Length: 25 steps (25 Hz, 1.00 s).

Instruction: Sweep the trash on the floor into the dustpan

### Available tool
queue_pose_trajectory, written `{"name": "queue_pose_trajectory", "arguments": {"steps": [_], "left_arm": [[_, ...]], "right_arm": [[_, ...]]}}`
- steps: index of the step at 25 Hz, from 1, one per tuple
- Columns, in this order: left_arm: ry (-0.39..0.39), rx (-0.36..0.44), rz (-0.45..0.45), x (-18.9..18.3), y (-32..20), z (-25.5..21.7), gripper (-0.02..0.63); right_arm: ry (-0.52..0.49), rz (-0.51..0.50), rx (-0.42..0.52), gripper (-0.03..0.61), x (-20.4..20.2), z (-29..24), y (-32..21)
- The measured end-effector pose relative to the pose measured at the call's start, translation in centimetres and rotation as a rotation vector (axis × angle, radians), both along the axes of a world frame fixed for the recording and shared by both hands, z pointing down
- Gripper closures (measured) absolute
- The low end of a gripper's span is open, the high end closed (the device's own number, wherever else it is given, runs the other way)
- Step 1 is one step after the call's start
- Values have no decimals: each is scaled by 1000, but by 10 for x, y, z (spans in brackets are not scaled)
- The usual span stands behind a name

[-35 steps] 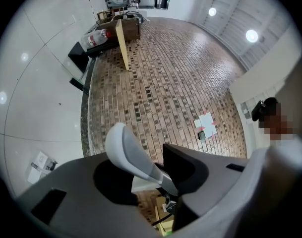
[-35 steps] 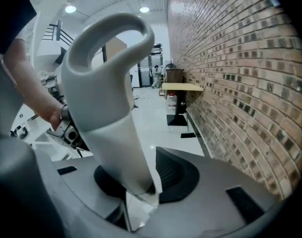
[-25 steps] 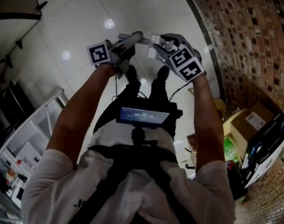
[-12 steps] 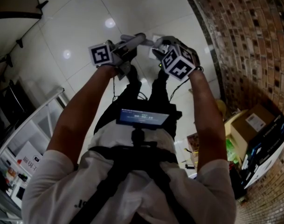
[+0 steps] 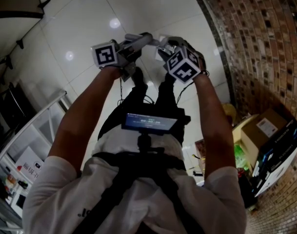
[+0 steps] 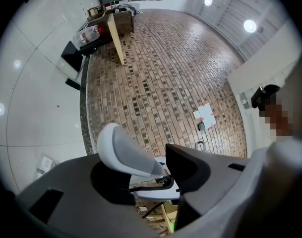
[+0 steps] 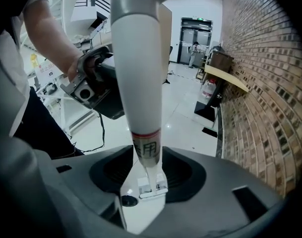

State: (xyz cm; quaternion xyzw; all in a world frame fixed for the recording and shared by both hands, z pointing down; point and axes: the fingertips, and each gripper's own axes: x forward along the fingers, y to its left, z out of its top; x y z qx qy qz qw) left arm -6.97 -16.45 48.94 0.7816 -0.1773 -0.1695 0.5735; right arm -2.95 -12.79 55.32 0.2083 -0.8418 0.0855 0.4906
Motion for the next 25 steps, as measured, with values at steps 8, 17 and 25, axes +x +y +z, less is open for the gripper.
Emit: {"name": "queue_pose_trajectory", "arguments": {"steps": [8,17,25], "left_arm": [[-40,6,24,3,7,5,417],[-77,3,34,4,7,8,400],[-115,5,40,0,9,13,376]], "right_arm": [[-10,84,34,351,4,0,-6],[-15,137,44,313,16,0,-5],[-10,198,27,308,30,2,6]]}}
